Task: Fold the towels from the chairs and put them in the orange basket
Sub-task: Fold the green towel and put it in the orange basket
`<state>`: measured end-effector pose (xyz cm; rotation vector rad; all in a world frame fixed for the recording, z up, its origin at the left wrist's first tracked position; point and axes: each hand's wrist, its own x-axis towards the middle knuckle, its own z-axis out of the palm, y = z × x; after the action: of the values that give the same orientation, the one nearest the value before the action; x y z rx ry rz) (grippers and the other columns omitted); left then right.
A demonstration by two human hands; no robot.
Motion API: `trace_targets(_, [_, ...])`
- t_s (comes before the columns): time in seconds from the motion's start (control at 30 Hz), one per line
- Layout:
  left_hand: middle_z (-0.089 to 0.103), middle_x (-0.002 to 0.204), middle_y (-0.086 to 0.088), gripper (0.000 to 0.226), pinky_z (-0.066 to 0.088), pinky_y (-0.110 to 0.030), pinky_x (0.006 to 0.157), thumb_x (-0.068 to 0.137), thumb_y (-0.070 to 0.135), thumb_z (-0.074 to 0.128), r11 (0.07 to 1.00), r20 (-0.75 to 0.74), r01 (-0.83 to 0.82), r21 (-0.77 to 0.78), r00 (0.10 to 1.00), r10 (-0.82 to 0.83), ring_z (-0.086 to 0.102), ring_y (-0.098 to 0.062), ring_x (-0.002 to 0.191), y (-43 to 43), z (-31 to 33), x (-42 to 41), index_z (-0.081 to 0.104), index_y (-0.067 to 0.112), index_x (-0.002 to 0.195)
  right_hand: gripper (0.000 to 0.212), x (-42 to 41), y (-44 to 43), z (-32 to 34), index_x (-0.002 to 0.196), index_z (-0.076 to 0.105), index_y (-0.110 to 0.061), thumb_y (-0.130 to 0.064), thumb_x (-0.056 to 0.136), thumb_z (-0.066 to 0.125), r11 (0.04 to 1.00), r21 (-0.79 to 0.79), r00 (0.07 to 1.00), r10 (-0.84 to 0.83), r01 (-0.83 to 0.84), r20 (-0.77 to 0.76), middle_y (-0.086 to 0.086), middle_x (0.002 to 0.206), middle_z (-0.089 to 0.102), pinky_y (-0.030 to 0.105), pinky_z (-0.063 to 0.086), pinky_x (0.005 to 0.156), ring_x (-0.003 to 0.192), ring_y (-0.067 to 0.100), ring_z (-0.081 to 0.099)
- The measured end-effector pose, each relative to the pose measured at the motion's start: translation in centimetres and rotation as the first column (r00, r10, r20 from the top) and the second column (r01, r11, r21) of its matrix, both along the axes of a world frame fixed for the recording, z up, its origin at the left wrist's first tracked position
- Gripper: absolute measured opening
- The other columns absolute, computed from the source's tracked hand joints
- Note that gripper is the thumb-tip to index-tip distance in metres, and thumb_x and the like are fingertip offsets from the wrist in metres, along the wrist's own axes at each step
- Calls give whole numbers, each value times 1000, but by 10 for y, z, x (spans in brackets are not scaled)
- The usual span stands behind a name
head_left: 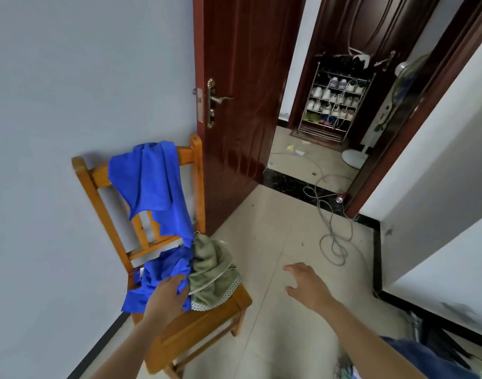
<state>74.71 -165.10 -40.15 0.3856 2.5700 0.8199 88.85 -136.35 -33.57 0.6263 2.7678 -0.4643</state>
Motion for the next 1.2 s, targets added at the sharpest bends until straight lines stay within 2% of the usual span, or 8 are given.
trace_targets(0.27, [54,131,-7,42,40,-30,92,94,24,49,973,37,-213,-93,975,217,49,-23,121,81,-15,25,46,14,134,52,-52,86,-34,141,36,-21,-25,91,52,965,-74,964,258,-253,66,1,143,36,29,35,104,129,20,35])
trace_targets(0.4, [60,121,-10,36,43,-31,86,91,19,52,936,68,-346,-65,934,350,54,-27,112,118,-20,55,53,14,126,49,-77,114,-49,138,39,-19,-23,90,50,922,-90,914,387,-378,125,4,140,38,30,37,102,129,22,35])
trace_targets(0.6, [56,128,-7,38,40,-28,92,91,19,55,850,80,-513,-120,849,523,51,-24,118,115,-32,67,53,14,128,46,-113,104,-78,133,44,-17,-27,89,53,833,-163,811,552,-528,195,7,137,42,31,37,102,129,24,37])
trace_targets(0.73, [58,124,-6,34,43,-22,75,90,18,55,779,56,-615,-123,779,625,56,-22,108,98,-44,52,56,13,124,45,-139,86,-96,132,46,-17,-26,89,53,769,-205,741,639,-606,205,6,134,45,29,38,99,125,23,40])
trace_targets(0.77, [58,124,-6,34,43,-22,77,90,19,55,766,60,-630,-129,766,640,56,-22,109,95,-49,47,57,13,124,45,-146,83,-101,133,46,-17,-26,89,53,757,-213,728,652,-617,210,5,134,45,29,38,99,125,22,40])
trace_targets(0.87, [57,127,-5,36,41,-27,92,91,23,54,750,117,-634,-190,744,658,51,-22,118,95,-71,35,54,16,127,45,-166,77,-112,133,45,-19,-26,89,52,729,-233,683,685,-644,255,4,135,43,28,38,98,126,21,39])
trace_targets(1.0, [53,132,-2,39,41,-28,96,93,28,49,778,243,-579,-241,740,627,48,-19,123,113,-92,23,49,19,131,45,-201,85,-114,135,44,-22,-25,91,51,717,-201,657,695,-668,294,1,137,42,26,36,99,129,20,36])
trace_targets(1.2, [43,140,5,43,40,-27,97,94,30,43,812,244,-493,-312,785,570,37,-16,129,142,-117,-24,42,26,136,41,-269,92,-147,133,45,-21,-24,92,49,668,-126,616,732,-734,290,-2,135,45,28,37,97,127,19,38])
